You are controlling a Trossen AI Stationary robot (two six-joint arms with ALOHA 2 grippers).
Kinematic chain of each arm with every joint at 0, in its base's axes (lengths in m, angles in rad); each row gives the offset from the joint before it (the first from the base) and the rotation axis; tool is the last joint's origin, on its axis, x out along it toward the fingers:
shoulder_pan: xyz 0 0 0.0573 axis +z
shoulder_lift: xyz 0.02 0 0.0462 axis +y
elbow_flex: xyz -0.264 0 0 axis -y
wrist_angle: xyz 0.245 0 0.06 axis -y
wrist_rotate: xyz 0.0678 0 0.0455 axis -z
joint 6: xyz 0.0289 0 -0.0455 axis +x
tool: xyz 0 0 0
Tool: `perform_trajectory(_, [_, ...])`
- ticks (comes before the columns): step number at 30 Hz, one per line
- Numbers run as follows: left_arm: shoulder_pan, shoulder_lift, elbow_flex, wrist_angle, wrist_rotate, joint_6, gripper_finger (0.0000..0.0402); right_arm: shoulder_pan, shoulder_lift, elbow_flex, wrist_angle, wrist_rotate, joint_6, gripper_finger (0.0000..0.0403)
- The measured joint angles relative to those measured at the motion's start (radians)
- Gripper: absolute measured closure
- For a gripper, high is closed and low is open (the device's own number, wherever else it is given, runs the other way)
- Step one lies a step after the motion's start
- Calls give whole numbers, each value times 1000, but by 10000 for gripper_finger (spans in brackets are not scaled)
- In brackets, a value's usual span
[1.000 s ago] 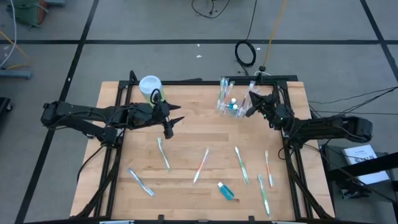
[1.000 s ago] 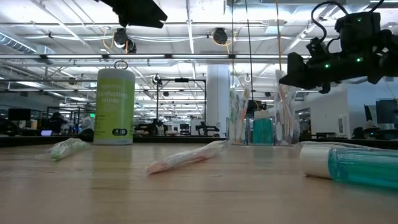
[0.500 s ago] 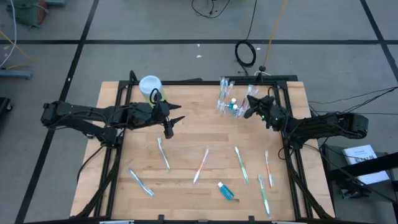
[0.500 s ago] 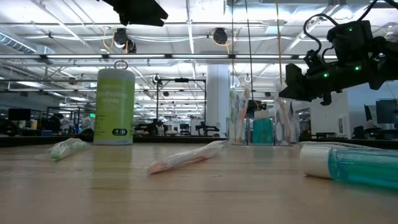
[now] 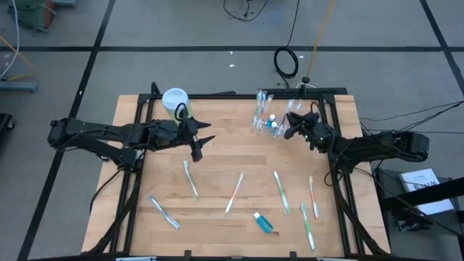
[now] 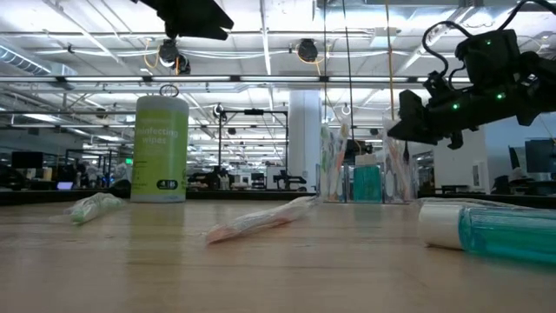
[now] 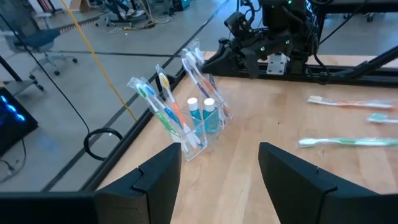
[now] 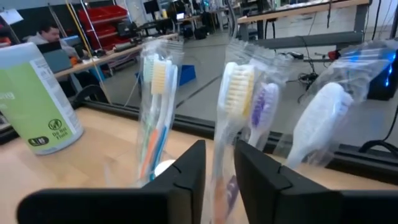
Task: Pick & Place toothbrushing station
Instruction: Put the orange toothbrush into the transparent organizer, then put the blue toothbrush into the transparent organizer
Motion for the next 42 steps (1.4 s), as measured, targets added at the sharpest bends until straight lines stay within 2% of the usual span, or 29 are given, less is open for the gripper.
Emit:
perform_trajectory(6, [-3, 0, 0, -17, 1, -47, 183, 0, 0, 0, 4, -42, -18, 289])
perform_trajectory(14, [-43, 0, 0, -42, 3, -103, 183, 0, -32, 0, 35, -34, -228, 231])
perform_trajectory(17, [-66, 0, 0, -42, 2, -108, 183, 10, -70, 0, 35, 22, -309, 216])
perform_trajectory(22, [-96, 0, 0, -41, 2, -126, 183, 68, -116, 1, 36, 38, -388, 205])
perform_trajectory(25, [-114, 0, 0, -43, 0, -168, 183, 97, -142, 1, 47, 96, -475, 204])
perform_trajectory(29, [-141, 0, -21, -31, 3, -217, 183, 127, -167, 1, 135, 105, -471, 206])
perform_trajectory(31, [-154, 0, -41, -37, 28, -239, 183, 139, -177, 1, 155, 69, -438, 206])
perform_trajectory(33, [-167, 0, -62, -35, 64, -278, 183, 148, -178, 1, 154, -21, -388, 206])
perform_trajectory(37, [-193, 0, -108, -34, 148, -411, 183, 158, -178, 1, 154, -320, -318, 206])
perform_trajectory(39, [-206, 0, -131, -36, 168, -461, 183, 167, -178, 1, 154, -429, -302, 206])
perform_trajectory(42, [-220, 0, -151, -57, 139, -576, 183, 206, -174, 2, 147, -461, -292, 206])
